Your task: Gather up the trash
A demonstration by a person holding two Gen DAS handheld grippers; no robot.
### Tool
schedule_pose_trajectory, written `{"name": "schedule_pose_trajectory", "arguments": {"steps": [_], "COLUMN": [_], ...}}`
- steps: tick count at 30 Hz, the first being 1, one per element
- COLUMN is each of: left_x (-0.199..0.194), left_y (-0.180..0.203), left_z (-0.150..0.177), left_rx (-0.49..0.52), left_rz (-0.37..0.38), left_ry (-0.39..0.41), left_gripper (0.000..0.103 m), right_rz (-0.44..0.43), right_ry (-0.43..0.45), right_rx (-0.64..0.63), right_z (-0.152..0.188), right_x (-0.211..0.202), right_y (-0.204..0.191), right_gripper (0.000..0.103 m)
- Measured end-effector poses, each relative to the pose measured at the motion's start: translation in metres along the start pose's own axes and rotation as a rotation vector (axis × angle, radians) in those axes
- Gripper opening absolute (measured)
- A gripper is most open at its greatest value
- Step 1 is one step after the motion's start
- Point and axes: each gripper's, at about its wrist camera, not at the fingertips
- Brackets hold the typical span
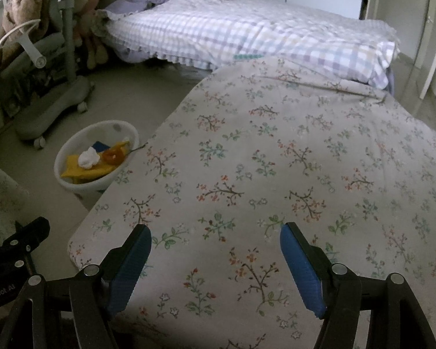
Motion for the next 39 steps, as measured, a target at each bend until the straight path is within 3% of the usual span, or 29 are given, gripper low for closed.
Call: {"name": "schedule_pose_trajectory", "arguments": {"steps": [39], "left_x": [0.0017], "left_y": [-0.0010], "left_z": [0.0023], "left_rx": [-0.008], "left_rz": [-0.005], "left_ry": [-0.012], "left_gripper": [0.094], "right_rz": [0.000], "right_ry": [-0.001], "right_rx": [-0.001], "right_z": [-0.0005], "right_x": [0.0007], "right_y": [-0.0007], "right_gripper": [0.077]}}
Point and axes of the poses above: each gripper's, at about its wrist camera, not at the fingertips, and x roughly the way its jaws point, y to its right, z to its underside, and after that the axes turned 14 degrees about y, right-handed
